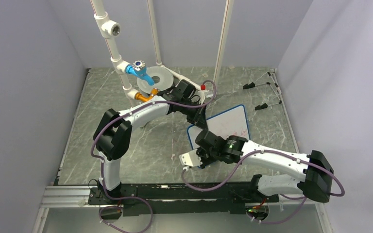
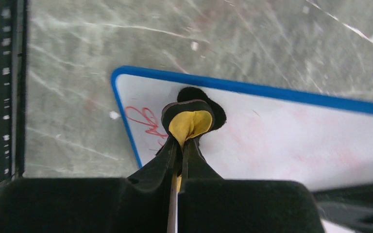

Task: Erase the whiteboard
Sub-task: Erase the whiteboard at the center of the board.

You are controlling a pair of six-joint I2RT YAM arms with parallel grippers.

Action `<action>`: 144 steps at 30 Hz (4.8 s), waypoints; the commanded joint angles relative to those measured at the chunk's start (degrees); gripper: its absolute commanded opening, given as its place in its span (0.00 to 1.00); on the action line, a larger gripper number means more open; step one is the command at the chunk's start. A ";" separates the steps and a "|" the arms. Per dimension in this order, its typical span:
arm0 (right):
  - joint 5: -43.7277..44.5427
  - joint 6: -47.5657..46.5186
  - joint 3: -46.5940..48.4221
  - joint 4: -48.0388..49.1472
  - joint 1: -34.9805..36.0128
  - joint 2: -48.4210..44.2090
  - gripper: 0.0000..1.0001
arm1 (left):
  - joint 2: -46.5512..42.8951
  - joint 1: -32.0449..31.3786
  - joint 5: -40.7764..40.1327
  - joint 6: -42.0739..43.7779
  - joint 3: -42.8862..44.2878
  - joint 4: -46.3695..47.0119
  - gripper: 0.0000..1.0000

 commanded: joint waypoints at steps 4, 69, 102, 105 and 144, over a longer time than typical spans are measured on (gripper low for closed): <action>-1.62 -2.40 0.28 -3.07 2.41 3.51 0.00 | -0.07 -0.73 3.50 -1.53 2.23 -0.17 0.00; 5.47 5.74 2.17 9.25 -7.80 -3.01 0.00 | -0.72 -0.70 3.95 -1.55 0.37 0.92 0.00; -4.21 4.39 -1.04 1.86 -18.56 -1.81 0.00 | -1.31 -0.61 4.17 -0.68 0.31 0.55 0.00; -7.23 1.42 -3.00 -2.42 -16.09 -0.73 0.00 | -1.33 -0.63 4.18 -0.56 0.45 0.29 0.00; -6.21 2.03 -5.70 -2.01 -14.96 -0.53 0.00 | -1.95 -0.53 4.35 -0.21 0.02 0.44 0.00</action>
